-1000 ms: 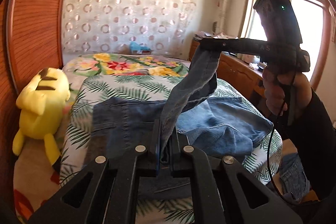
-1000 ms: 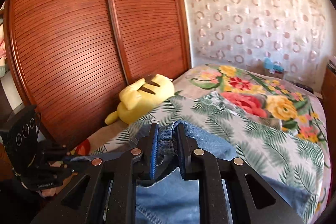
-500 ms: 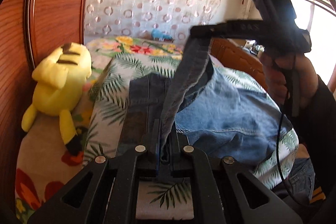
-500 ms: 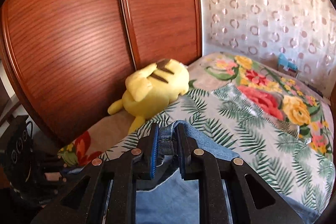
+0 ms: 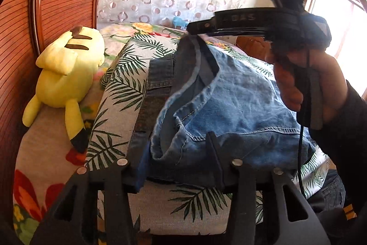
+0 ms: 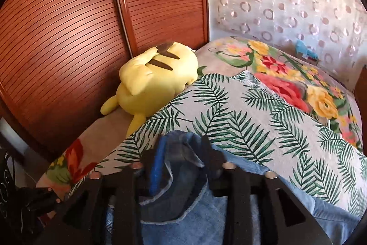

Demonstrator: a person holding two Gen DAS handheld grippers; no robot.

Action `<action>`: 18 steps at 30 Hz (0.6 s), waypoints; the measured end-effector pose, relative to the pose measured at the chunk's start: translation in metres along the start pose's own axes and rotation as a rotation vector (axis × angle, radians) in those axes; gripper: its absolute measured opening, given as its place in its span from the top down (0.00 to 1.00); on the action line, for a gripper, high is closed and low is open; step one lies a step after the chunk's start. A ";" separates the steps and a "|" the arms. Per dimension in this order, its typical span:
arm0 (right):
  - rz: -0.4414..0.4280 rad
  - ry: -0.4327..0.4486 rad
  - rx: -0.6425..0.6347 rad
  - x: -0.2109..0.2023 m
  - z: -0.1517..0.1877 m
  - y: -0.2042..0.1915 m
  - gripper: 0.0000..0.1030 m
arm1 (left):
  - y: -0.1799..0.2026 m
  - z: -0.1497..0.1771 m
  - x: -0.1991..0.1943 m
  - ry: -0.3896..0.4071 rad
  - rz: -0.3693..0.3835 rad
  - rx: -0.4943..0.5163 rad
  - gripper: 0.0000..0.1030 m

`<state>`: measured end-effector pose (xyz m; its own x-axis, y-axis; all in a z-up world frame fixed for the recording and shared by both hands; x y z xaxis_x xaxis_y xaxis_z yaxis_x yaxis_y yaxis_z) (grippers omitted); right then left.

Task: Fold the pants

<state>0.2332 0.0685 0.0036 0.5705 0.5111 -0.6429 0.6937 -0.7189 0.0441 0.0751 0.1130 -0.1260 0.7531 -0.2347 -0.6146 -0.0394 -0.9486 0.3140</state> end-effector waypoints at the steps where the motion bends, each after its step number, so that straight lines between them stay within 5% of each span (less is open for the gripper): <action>1: 0.002 0.018 0.005 -0.006 0.000 0.001 0.53 | -0.001 -0.001 -0.002 0.006 -0.005 -0.002 0.50; 8: 0.021 0.074 -0.005 -0.038 0.021 0.018 0.46 | -0.009 -0.016 -0.019 0.082 -0.040 -0.005 0.41; 18: 0.109 0.008 -0.002 -0.070 0.118 0.057 0.46 | -0.005 -0.027 -0.006 0.083 -0.032 0.039 0.47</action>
<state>0.1807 -0.0635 -0.0387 0.6458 0.4338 -0.6282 0.6286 -0.7691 0.1151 0.0884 0.1251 -0.1043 0.8064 -0.1873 -0.5609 -0.0390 -0.9633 0.2656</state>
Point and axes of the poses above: each gripper's, at about its wrist camera, not at the fingertips, and x roughly the way its jaws point, y to its right, z to its underside, the point moved 9 cm from there along x, roughly the way its jaws point, and after that the axes turned 7 degrees about z, right-handed, at the moved point
